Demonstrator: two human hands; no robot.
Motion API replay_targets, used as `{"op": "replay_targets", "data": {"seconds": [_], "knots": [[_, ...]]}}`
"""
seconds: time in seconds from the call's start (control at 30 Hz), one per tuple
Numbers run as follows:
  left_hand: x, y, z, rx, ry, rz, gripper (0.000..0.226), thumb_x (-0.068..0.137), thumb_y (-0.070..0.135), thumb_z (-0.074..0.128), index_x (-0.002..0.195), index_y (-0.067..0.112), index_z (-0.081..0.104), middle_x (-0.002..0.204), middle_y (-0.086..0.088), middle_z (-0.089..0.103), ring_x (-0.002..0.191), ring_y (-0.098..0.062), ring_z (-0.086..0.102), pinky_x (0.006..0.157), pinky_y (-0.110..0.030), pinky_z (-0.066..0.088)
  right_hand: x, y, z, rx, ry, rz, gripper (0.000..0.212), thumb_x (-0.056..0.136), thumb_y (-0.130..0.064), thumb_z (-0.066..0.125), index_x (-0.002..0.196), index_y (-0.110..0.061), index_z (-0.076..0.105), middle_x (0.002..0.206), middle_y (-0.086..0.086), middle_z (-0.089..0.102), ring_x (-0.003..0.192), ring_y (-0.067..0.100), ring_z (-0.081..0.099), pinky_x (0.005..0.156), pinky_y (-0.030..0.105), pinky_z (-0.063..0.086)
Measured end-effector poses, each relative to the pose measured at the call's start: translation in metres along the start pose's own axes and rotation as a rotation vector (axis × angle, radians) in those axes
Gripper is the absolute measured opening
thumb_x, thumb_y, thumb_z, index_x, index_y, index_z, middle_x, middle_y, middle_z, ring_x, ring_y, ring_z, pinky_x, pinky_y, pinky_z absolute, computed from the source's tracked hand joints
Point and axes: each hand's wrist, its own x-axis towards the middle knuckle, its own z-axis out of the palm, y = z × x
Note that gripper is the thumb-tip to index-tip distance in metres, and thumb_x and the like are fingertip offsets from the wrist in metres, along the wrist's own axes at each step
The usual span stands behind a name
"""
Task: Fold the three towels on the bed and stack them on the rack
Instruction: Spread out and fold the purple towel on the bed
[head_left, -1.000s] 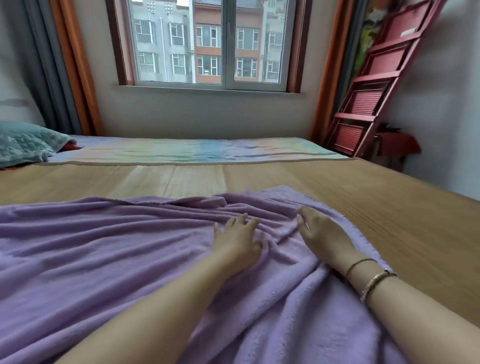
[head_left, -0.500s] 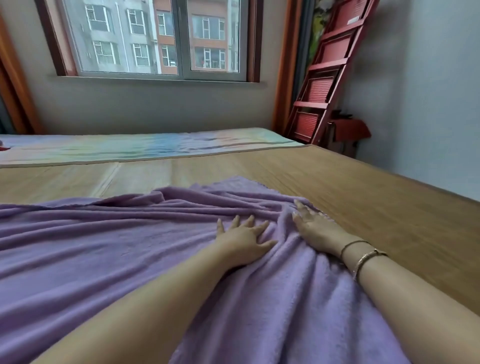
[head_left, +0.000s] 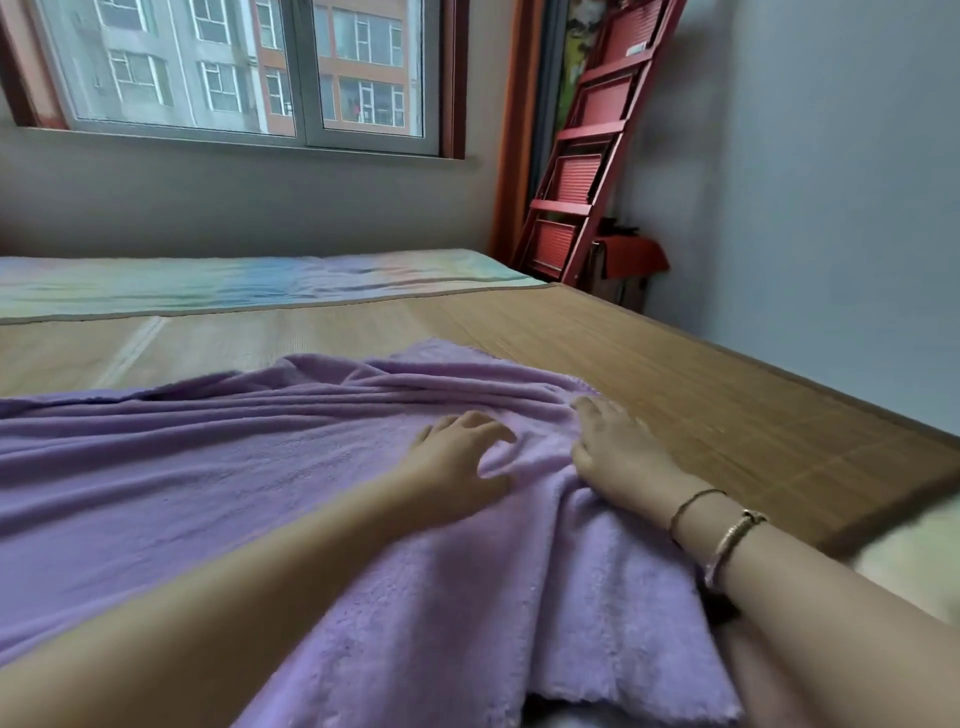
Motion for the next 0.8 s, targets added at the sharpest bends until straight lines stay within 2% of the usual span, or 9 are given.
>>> {"op": "replay_targets", "data": {"seconds": [0.1,0.23,0.33,0.4,0.43,0.53,0.63,0.7,0.8], "knots": [[-0.045,0.029,-0.002,-0.015,-0.015,0.097,0.033,0.077,0.061,0.063,0.091,0.032,0.060,0.111,0.011,0.050,0.139,-0.021,0.025,0.110,-0.042,0.026,-0.042,0.000,-0.018,0.010,-0.036,0.247,0.055,0.091,-0.034,0.047,0.134,-0.001,0.035,0.139,0.019,0.039,0.127,0.038,0.036,0.105,0.042,0.032],[-0.078,0.064,-0.001,0.167,-0.139,0.104,0.050,0.073,0.073,0.056,0.082,0.026,0.046,0.096,0.010,0.051,0.109,-0.021,0.038,0.097,-0.036,0.029,-0.084,0.014,-0.043,-0.080,-0.255,0.431,0.066,0.089,-0.050,0.045,0.136,-0.004,0.040,0.144,0.021,0.038,0.132,0.039,0.034,0.107,0.042,0.030],[-0.085,0.075,0.006,0.251,-0.134,0.114,0.027,0.093,0.049,0.046,0.082,0.025,0.040,0.103,0.004,0.058,0.106,-0.025,0.042,0.090,-0.036,0.029,-0.103,0.016,-0.051,-0.077,-0.373,0.342,0.035,0.088,-0.045,0.047,0.103,-0.016,0.059,0.129,0.015,0.056,0.119,0.036,0.048,0.093,0.036,0.036],[-0.083,0.084,0.006,0.182,-0.129,0.087,0.021,0.096,0.040,0.042,0.082,0.026,0.041,0.104,0.001,0.062,0.104,-0.025,0.045,0.094,-0.037,0.031,-0.103,0.015,-0.051,-0.029,-0.306,0.288,0.015,0.090,-0.027,0.048,0.080,-0.016,0.053,0.119,0.016,0.063,0.104,0.032,0.057,0.078,0.029,0.039],[-0.079,0.094,0.006,0.087,-0.120,0.070,0.019,0.097,0.038,0.042,0.082,0.026,0.042,0.101,-0.001,0.062,0.100,-0.024,0.047,0.093,-0.037,0.033,-0.102,0.018,-0.054,-0.007,-0.244,0.311,0.010,0.091,-0.018,0.046,0.087,-0.014,0.055,0.120,0.017,0.062,0.105,0.032,0.058,0.077,0.029,0.041],[-0.062,0.126,0.010,-0.357,-0.073,0.037,0.019,0.096,0.026,0.049,0.079,0.020,0.046,0.086,0.000,0.056,0.083,-0.018,0.048,0.083,-0.033,0.041,-0.092,0.035,-0.060,-0.018,-0.072,0.473,0.038,0.093,-0.007,0.043,0.131,-0.003,0.041,0.130,0.018,0.055,0.119,0.034,0.054,0.093,0.038,0.044],[-0.049,0.156,0.029,-0.467,-0.113,-0.031,0.024,0.090,0.030,0.051,0.068,0.025,0.046,0.078,0.005,0.059,0.082,-0.018,0.052,0.092,-0.041,0.044,-0.093,0.062,-0.066,-0.224,-0.046,0.480,0.040,0.093,-0.003,0.038,0.133,-0.008,0.039,0.131,0.013,0.056,0.120,0.031,0.055,0.091,0.037,0.045],[-0.047,0.168,0.045,-0.364,-0.195,-0.079,0.022,0.088,0.037,0.048,0.069,0.027,0.046,0.082,0.010,0.061,0.093,-0.021,0.056,0.102,-0.051,0.034,-0.099,0.080,-0.065,-0.324,-0.081,0.476,0.040,0.094,-0.004,0.035,0.132,-0.011,0.040,0.132,0.010,0.057,0.121,0.029,0.054,0.092,0.036,0.044],[-0.044,0.164,0.049,-0.371,-0.102,-0.122,0.023,0.092,0.038,0.049,0.073,0.025,0.046,0.090,0.004,0.063,0.099,-0.025,0.059,0.100,-0.049,0.039,-0.102,0.093,-0.057,-0.402,-0.123,0.493,0.040,0.094,-0.021,0.045,0.133,-0.015,0.038,0.135,0.009,0.053,0.128,0.030,0.044,0.099,0.039,0.036]]}}
